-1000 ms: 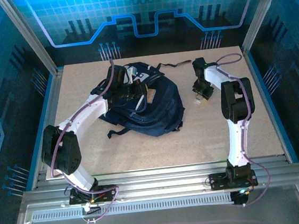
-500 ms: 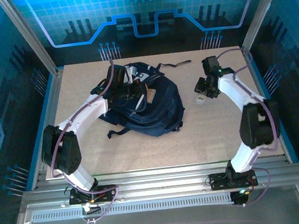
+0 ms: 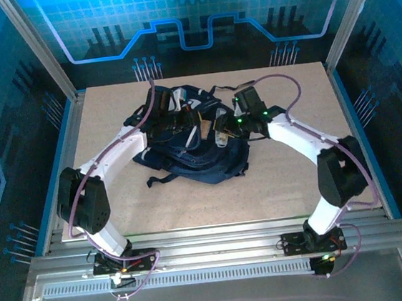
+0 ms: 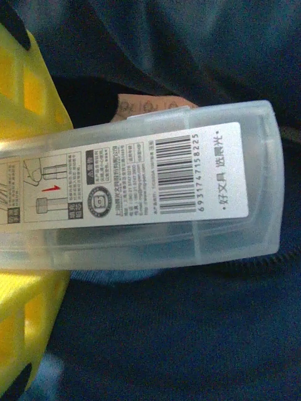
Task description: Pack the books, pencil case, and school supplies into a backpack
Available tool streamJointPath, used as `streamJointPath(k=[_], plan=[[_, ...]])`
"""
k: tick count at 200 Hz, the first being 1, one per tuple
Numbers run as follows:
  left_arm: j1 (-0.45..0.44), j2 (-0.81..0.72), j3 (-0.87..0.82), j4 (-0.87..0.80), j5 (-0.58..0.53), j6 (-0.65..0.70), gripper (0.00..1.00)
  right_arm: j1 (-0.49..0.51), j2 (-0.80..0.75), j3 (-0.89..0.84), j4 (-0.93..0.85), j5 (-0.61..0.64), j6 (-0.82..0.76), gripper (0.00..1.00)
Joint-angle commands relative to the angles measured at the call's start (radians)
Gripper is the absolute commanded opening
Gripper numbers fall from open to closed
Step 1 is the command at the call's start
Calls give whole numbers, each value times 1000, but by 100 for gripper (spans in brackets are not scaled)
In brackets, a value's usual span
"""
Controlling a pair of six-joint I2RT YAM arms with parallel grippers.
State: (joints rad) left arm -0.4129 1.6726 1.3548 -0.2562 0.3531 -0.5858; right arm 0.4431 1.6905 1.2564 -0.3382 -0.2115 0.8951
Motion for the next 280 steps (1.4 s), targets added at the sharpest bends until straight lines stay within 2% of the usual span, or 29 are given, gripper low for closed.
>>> streamJointPath(k=[1,26,55,68,82,91,92,111,123,128,140,150,172,183,194,205,219,228,255,280], plan=[[-31,-21,84,120,55,-35,0,29,63,33,130,-8,150,44],[-51,-19,88,114,52,-34,0,53,119,62,232,-65,194,50],[-53,-20,76,124,50,-45,0,64,150,77,274,-140,176,78],[-52,-21,76,128,47,-46,0,59,134,43,315,-154,169,83],[-52,-20,76,133,42,-48,0,50,110,8,328,-151,157,79],[-52,-19,74,140,38,-48,0,44,97,-12,340,-148,152,70],[-51,-19,74,141,38,-49,0,43,95,-17,343,-147,151,67],[-52,-9,73,160,42,-64,0,40,95,-42,423,-140,147,43],[-53,2,73,175,51,-77,0,40,127,-15,442,-167,148,33],[-53,6,74,179,56,-83,0,41,146,5,443,-189,148,32],[-55,14,73,186,65,-93,0,45,192,60,420,-245,134,35],[-58,17,76,186,68,-95,0,43,216,105,337,-260,105,42],[-58,15,69,184,66,-90,0,23,168,88,212,-198,42,55],[-58,15,66,181,61,-86,0,2,110,40,188,-174,25,58],[-58,15,63,177,55,-83,7,-21,45,-2,145,-155,-6,59],[-56,13,60,173,49,-81,20,-40,-21,-30,72,-125,-49,61],[-52,7,54,161,38,-71,31,-53,-106,-57,-20,-80,-114,63],[-48,0,45,152,29,-69,42,-55,-156,-69,-82,-33,-152,65],[-19,-48,-16,122,9,-64,56,-51,-290,-129,-203,66,-217,69],[18,-129,-126,88,-39,-60,62,-8,-389,-205,-228,113,-206,72]])
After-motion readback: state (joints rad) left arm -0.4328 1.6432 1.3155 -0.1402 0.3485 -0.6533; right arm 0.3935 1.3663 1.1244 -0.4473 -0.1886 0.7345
